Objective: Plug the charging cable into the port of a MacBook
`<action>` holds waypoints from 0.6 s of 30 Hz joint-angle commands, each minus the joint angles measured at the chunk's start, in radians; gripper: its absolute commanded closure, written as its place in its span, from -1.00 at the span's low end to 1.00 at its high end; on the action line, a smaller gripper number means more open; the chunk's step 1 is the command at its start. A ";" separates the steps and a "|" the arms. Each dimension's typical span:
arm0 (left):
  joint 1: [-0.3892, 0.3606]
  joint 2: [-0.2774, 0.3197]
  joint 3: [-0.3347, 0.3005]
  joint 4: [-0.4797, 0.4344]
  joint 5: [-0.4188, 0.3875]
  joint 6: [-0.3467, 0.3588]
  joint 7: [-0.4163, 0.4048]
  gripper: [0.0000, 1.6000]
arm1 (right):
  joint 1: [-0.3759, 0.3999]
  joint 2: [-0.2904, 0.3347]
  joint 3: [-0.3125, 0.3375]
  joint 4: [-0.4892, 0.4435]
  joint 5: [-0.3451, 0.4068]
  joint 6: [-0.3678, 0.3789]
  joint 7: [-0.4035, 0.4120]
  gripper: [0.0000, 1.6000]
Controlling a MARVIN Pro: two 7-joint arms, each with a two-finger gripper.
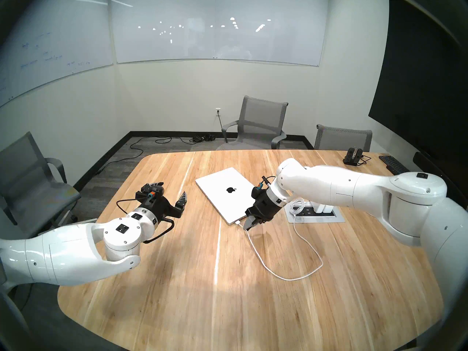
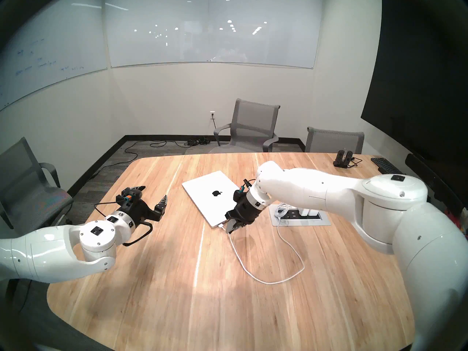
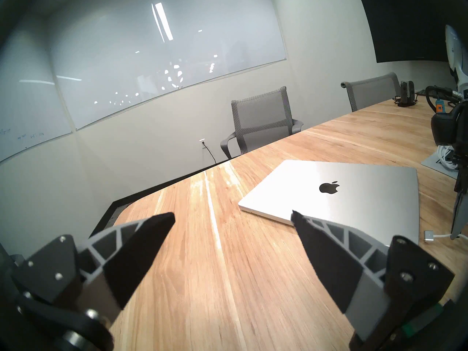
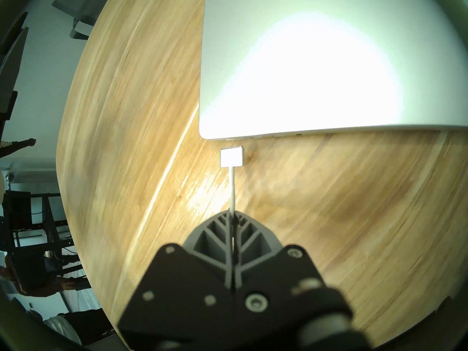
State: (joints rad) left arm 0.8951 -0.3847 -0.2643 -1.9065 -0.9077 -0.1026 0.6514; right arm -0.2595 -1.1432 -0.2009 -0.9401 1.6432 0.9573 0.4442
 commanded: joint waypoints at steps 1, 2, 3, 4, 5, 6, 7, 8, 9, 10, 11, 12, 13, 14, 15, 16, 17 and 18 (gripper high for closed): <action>-0.014 -0.002 -0.013 -0.002 -0.002 -0.004 -0.001 -1.00 | 0.032 -0.018 -0.001 0.007 0.002 0.003 0.019 1.00; -0.014 -0.002 -0.013 -0.002 -0.002 -0.004 -0.001 -1.00 | 0.033 -0.019 -0.002 0.008 0.001 0.003 0.021 1.00; -0.014 -0.002 -0.013 -0.002 -0.002 -0.004 -0.001 -1.00 | 0.034 -0.020 -0.003 0.009 0.000 0.003 0.022 1.00; -0.014 -0.002 -0.013 -0.002 -0.002 -0.004 -0.001 -1.00 | 0.034 -0.020 -0.004 0.009 0.000 0.003 0.022 1.00; -0.014 -0.002 -0.013 -0.002 -0.002 -0.004 -0.001 -1.00 | 0.035 -0.021 -0.005 0.010 0.000 0.003 0.024 1.00; -0.014 -0.002 -0.013 -0.002 -0.002 -0.004 -0.001 -1.00 | 0.036 -0.022 -0.006 0.009 0.000 0.003 0.024 1.00; -0.014 -0.002 -0.013 -0.002 -0.002 -0.004 -0.001 -1.00 | 0.037 -0.022 -0.007 0.009 0.001 0.003 0.024 1.00; -0.014 -0.002 -0.013 -0.002 -0.002 -0.004 -0.001 -1.00 | 0.038 -0.023 -0.008 0.009 0.002 0.003 0.024 1.00; -0.014 -0.002 -0.013 -0.002 -0.002 -0.004 -0.001 -1.00 | 0.039 -0.023 -0.009 0.009 0.002 0.003 0.025 1.00; -0.014 -0.002 -0.013 -0.002 -0.002 -0.004 -0.001 -1.00 | 0.039 -0.024 -0.009 0.010 0.003 0.003 0.025 1.00; -0.014 -0.002 -0.013 -0.002 -0.002 -0.004 -0.001 -1.00 | 0.040 -0.025 -0.011 0.010 0.004 0.003 0.026 1.00; -0.014 -0.001 -0.013 -0.002 -0.002 -0.004 -0.001 -1.00 | 0.041 -0.025 -0.012 0.011 0.004 0.003 0.026 1.00; -0.014 -0.001 -0.013 -0.002 -0.002 -0.004 -0.001 -1.00 | 0.041 -0.026 -0.013 0.012 0.005 0.003 0.027 1.00; -0.014 -0.001 -0.013 -0.002 -0.002 -0.004 -0.001 -1.00 | 0.042 -0.027 -0.014 0.012 0.005 0.003 0.028 1.00; -0.014 -0.001 -0.013 -0.002 -0.002 -0.004 -0.001 -1.00 | 0.043 -0.028 -0.015 0.013 0.006 0.003 0.029 1.00; -0.014 -0.001 -0.013 -0.002 -0.002 -0.004 -0.001 -1.00 | 0.044 -0.029 -0.018 0.015 0.009 0.003 0.030 1.00; -0.014 -0.001 -0.013 -0.002 -0.002 -0.004 -0.001 -1.00 | 0.044 -0.029 -0.018 0.015 0.009 0.003 0.030 1.00; -0.014 -0.001 -0.013 -0.002 -0.002 -0.004 -0.001 -1.00 | 0.045 -0.031 -0.020 0.016 0.011 0.003 0.032 1.00</action>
State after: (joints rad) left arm 0.8951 -0.3847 -0.2643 -1.9065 -0.9077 -0.1026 0.6514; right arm -0.2448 -1.1672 -0.2204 -0.9246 1.6435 0.9573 0.4672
